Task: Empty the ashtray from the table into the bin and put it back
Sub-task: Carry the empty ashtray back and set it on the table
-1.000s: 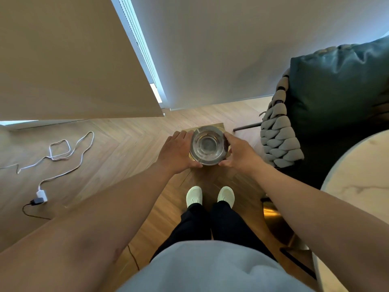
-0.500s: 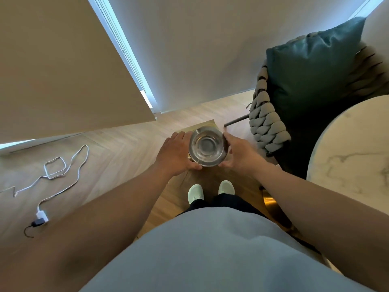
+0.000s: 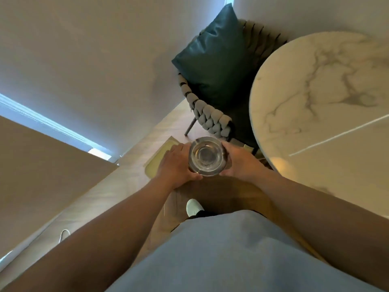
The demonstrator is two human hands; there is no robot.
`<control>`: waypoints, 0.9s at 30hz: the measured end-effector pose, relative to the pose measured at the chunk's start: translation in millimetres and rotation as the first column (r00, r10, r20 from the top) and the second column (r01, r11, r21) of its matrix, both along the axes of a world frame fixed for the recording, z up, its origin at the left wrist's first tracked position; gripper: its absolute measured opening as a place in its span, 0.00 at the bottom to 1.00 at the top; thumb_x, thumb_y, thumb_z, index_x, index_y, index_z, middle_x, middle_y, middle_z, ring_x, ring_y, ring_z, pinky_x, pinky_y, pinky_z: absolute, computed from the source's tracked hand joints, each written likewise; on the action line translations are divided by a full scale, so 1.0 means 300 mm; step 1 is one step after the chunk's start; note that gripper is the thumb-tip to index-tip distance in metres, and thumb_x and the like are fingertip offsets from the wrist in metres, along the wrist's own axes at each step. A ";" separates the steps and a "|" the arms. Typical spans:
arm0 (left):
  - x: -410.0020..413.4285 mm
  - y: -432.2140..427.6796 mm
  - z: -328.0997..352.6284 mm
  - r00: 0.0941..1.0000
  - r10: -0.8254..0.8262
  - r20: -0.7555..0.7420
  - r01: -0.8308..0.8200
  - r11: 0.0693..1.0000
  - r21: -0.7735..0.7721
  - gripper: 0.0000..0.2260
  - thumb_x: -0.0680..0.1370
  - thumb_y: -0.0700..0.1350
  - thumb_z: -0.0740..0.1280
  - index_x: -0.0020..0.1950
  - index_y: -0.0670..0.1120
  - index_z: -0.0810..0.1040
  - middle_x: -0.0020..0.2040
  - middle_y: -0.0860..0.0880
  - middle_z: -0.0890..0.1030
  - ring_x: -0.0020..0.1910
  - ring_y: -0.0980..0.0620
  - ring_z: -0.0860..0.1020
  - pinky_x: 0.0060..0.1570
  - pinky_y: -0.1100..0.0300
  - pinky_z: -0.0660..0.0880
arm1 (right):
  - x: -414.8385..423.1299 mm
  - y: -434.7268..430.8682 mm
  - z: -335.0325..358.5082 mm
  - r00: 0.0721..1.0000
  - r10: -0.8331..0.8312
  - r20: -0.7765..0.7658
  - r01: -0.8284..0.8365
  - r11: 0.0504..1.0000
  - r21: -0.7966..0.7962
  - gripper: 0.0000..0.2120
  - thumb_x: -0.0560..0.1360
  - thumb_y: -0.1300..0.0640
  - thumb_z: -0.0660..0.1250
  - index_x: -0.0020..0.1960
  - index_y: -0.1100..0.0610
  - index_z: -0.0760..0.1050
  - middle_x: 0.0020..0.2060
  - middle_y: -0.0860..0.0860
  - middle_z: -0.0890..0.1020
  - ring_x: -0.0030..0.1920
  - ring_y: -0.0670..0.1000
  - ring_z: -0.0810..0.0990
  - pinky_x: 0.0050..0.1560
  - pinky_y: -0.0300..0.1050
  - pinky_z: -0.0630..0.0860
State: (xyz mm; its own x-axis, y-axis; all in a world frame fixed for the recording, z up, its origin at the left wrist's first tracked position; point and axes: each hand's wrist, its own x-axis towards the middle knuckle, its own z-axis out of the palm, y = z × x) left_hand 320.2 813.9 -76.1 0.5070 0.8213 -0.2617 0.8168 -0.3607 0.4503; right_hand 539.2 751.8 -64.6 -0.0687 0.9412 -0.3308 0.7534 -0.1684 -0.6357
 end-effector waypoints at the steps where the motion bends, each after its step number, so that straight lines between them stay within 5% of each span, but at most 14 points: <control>1: 0.041 -0.002 -0.002 0.999 -0.045 0.002 0.045 0.999 0.003 0.44 0.57 0.67 0.76 0.68 0.55 0.65 0.62 0.51 0.76 0.59 0.50 0.72 0.60 0.51 0.70 | 0.030 -0.031 0.004 0.999 -0.047 -0.005 0.047 0.999 -0.003 0.41 0.64 0.55 0.81 0.71 0.50 0.64 0.60 0.49 0.79 0.62 0.51 0.77 0.63 0.53 0.76; 9: 0.404 -0.140 0.015 0.929 -0.367 0.049 0.367 0.930 0.000 0.42 0.58 0.65 0.76 0.68 0.55 0.64 0.60 0.50 0.76 0.58 0.49 0.72 0.55 0.53 0.69 | 0.298 -0.374 0.033 0.940 -0.341 0.008 0.341 0.940 -0.025 0.35 0.62 0.53 0.82 0.64 0.53 0.69 0.55 0.52 0.81 0.53 0.53 0.80 0.55 0.52 0.78; 14: 0.622 -0.330 0.027 0.853 -0.515 0.080 0.518 0.855 -0.030 0.40 0.62 0.63 0.77 0.69 0.50 0.68 0.62 0.49 0.77 0.60 0.47 0.73 0.61 0.49 0.72 | 0.440 -0.644 0.028 0.884 -0.468 -0.008 0.467 0.883 -0.050 0.34 0.61 0.53 0.82 0.62 0.53 0.70 0.54 0.51 0.81 0.52 0.53 0.79 0.53 0.48 0.77; 19: 0.792 -0.502 0.029 0.796 -0.603 0.054 0.606 0.795 -0.040 0.36 0.64 0.65 0.75 0.66 0.51 0.69 0.61 0.49 0.78 0.58 0.48 0.76 0.58 0.47 0.75 | 0.555 -0.873 0.015 0.836 -0.548 -0.044 0.547 0.837 -0.021 0.39 0.61 0.52 0.82 0.67 0.52 0.69 0.57 0.48 0.80 0.53 0.45 0.75 0.52 0.41 0.70; 27: 0.950 -0.683 0.051 0.771 -0.635 0.045 0.636 0.771 -0.023 0.42 0.62 0.63 0.77 0.70 0.52 0.64 0.62 0.48 0.76 0.60 0.47 0.73 0.59 0.49 0.73 | 0.697 -1.065 0.016 0.810 -0.586 0.009 0.586 0.810 -0.040 0.36 0.61 0.51 0.82 0.64 0.52 0.70 0.56 0.50 0.81 0.55 0.52 0.79 0.55 0.53 0.78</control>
